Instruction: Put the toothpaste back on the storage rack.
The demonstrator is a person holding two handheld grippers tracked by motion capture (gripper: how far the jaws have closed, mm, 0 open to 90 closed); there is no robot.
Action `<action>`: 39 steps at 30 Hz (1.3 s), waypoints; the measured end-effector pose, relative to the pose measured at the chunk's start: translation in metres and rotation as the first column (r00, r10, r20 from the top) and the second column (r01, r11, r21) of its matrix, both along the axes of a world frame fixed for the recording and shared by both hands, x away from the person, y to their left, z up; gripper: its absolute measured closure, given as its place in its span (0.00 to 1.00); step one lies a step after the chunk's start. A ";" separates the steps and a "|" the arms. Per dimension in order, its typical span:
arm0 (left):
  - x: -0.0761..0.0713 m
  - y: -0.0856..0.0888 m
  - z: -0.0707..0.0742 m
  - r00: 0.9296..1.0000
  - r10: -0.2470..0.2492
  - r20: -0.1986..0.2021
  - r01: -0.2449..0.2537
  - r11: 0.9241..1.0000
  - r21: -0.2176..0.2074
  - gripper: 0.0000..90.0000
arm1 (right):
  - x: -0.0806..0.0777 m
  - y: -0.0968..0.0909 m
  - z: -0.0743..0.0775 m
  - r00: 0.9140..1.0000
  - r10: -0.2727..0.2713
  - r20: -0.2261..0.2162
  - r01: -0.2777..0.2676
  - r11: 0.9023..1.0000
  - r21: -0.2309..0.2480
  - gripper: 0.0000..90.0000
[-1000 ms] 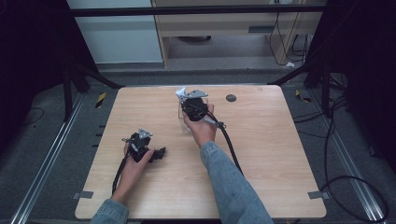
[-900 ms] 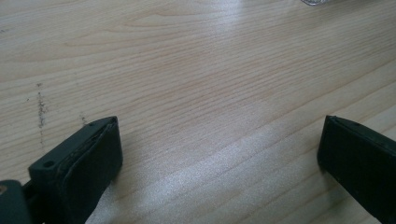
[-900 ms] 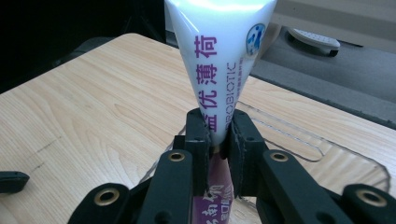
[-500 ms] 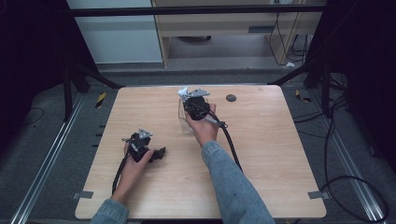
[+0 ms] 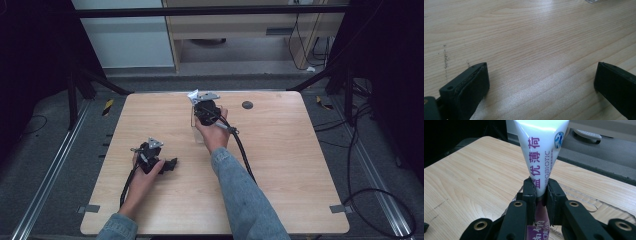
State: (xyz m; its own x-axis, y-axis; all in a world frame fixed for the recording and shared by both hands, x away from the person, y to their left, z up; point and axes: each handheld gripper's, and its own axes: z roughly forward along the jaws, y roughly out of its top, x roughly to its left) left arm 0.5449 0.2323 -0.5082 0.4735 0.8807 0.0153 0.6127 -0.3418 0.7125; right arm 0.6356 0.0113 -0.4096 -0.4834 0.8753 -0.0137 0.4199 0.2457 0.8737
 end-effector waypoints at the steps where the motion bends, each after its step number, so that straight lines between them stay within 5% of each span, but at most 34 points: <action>1: 0.000 0.000 0.000 1.000 0.000 0.000 0.000 1.000 0.000 0.00 | 0.000 0.000 0.000 1.000 0.000 0.000 0.000 1.000 0.000 0.88; 39: 0.000 0.000 0.000 1.000 -0.004 0.000 0.004 1.000 0.000 0.00 | 0.006 0.005 -0.003 1.000 0.003 -0.003 -0.003 1.000 -0.003 0.85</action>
